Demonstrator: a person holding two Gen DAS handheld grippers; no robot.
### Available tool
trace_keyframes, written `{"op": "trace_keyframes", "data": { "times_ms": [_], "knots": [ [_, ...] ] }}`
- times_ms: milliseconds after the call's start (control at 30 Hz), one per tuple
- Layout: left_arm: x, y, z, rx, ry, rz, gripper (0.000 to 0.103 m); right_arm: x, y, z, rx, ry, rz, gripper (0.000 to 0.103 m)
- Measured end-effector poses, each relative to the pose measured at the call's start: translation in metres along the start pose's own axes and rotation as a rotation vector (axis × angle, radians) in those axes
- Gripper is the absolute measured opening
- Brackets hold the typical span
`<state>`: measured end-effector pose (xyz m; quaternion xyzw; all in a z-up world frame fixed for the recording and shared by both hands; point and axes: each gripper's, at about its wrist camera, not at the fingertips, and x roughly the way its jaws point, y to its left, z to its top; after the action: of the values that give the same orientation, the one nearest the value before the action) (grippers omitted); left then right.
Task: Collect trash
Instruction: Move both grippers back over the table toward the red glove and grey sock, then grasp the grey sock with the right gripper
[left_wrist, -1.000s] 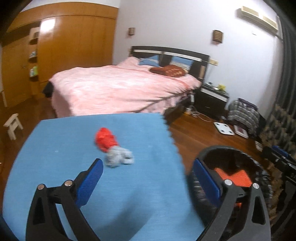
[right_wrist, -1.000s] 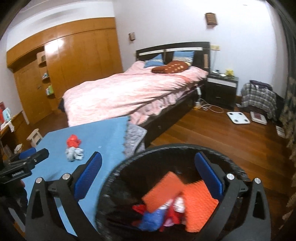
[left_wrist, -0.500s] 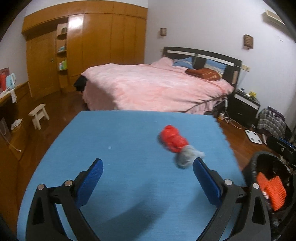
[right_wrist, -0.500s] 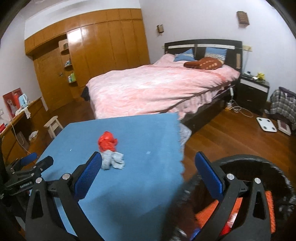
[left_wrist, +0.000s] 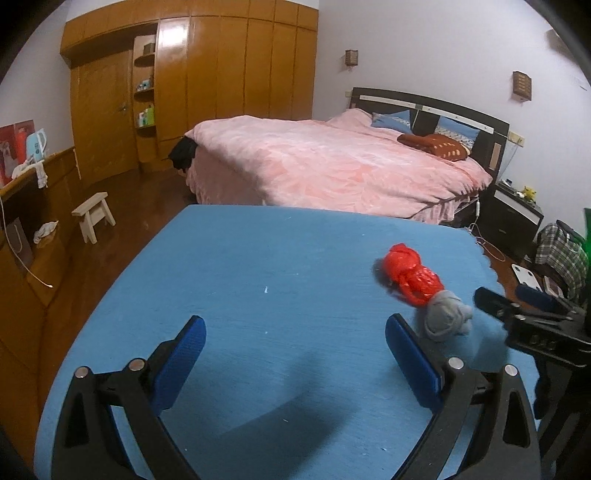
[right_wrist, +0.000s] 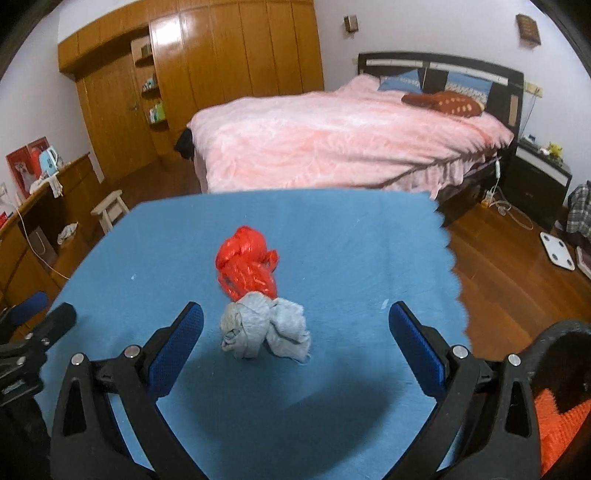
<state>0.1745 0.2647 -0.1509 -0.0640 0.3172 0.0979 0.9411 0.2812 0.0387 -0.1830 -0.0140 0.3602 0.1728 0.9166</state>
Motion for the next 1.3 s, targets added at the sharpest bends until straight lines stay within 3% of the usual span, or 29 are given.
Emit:
{"op": "trace_keyframes", "data": {
  "times_ms": [567, 1000, 1100, 1300],
  "knots": [
    [0.022, 0.019, -0.007, -0.021, 0.038, 0.025, 0.096, 0.044, 0.012, -0.006, -0.035, 0.106, 0.024, 0.097],
    [0.027, 0.021, -0.011, -0.034, 0.054, 0.024, 0.096, 0.053, 0.015, -0.012, -0.052, 0.167, 0.068, 0.051],
    [0.027, 0.018, -0.009, -0.031, 0.053, 0.019, 0.096, 0.050, 0.013, -0.013, -0.048, 0.166, 0.080, 0.045],
    [0.030, 0.004, -0.006, -0.012, 0.051, 0.001, 0.096, 0.033, -0.002, -0.013, -0.001, 0.136, 0.085, 0.044]
  ]
}}
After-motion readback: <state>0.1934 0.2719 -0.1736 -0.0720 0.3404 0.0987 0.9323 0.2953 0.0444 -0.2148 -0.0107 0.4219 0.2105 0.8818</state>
